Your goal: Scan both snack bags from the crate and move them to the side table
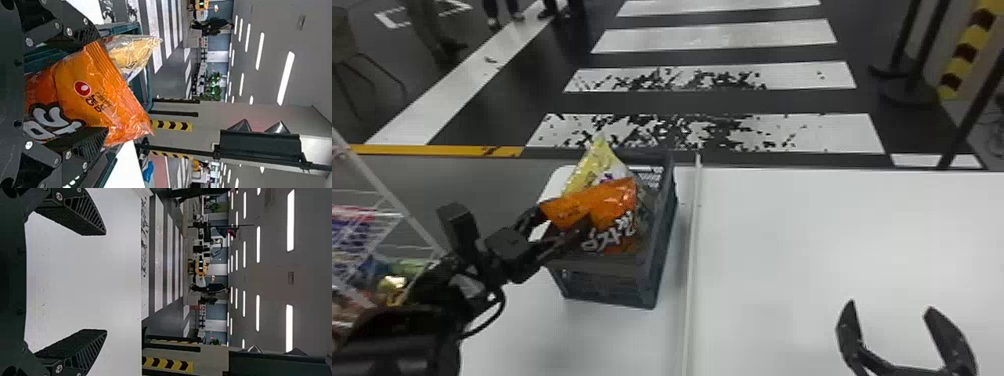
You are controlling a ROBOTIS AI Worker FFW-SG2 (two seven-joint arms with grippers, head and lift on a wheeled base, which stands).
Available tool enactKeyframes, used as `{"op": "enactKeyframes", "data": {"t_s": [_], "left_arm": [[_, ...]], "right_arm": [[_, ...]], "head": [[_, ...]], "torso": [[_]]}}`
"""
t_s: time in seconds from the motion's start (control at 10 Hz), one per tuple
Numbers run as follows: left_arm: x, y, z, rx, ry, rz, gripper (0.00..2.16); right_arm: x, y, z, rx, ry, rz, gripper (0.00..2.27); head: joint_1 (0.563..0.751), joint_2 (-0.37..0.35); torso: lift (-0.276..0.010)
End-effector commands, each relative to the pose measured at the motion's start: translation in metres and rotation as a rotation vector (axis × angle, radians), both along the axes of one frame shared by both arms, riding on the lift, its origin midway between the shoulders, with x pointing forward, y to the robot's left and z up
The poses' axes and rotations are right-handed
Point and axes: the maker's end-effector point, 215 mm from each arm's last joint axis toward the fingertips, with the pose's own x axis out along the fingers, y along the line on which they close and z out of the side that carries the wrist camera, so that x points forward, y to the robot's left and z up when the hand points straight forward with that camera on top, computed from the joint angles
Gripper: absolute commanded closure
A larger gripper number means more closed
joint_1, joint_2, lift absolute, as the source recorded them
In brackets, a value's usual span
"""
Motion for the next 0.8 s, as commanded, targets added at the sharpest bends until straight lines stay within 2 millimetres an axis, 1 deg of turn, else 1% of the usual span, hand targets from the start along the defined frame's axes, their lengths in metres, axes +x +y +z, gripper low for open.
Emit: {"op": "enactKeyframes", "data": {"t_s": [0.0, 0.1, 0.2, 0.3, 0.5, 0.6, 0.7], "left_arm": [[-0.001, -0.005, -0.001, 0.023, 0.006, -0.018, 1.42], [-0.002, -0.005, -0.002, 0.036, 0.014, -0.019, 2.03], [-0.006, -0.005, 0.003, 0.057, 0.010, -0.033, 2.13], [-0.009, -0.006, 0.012, 0.073, -0.012, -0.045, 2.13], [-0.017, 0.004, 0.037, 0.089, -0.060, -0.016, 2.13], [-0.020, 0.009, 0.055, 0.077, -0.094, 0.008, 2.13], [-0.022, 0.015, 0.077, 0.052, -0.133, 0.032, 2.13]], "right_arm": [[0.000, -0.001, 0.001, 0.001, -0.003, -0.002, 0.11], [0.000, 0.000, 0.001, 0.000, -0.003, 0.000, 0.11], [-0.001, 0.000, 0.000, 0.003, 0.000, -0.001, 0.11], [-0.001, 0.000, 0.000, 0.003, 0.000, -0.001, 0.11], [-0.001, 0.000, 0.000, 0.002, -0.002, -0.001, 0.11], [-0.001, 0.000, 0.000, 0.002, -0.002, -0.001, 0.11], [-0.001, 0.000, -0.001, 0.002, 0.000, -0.001, 0.11]], "head": [[0.695, 0.164], [0.695, 0.160], [0.695, 0.159], [0.695, 0.158], [0.695, 0.163], [0.695, 0.167], [0.695, 0.176]], "torso": [[-0.099], [-0.099], [-0.099], [-0.099], [-0.099], [-0.099], [-0.099]]}}
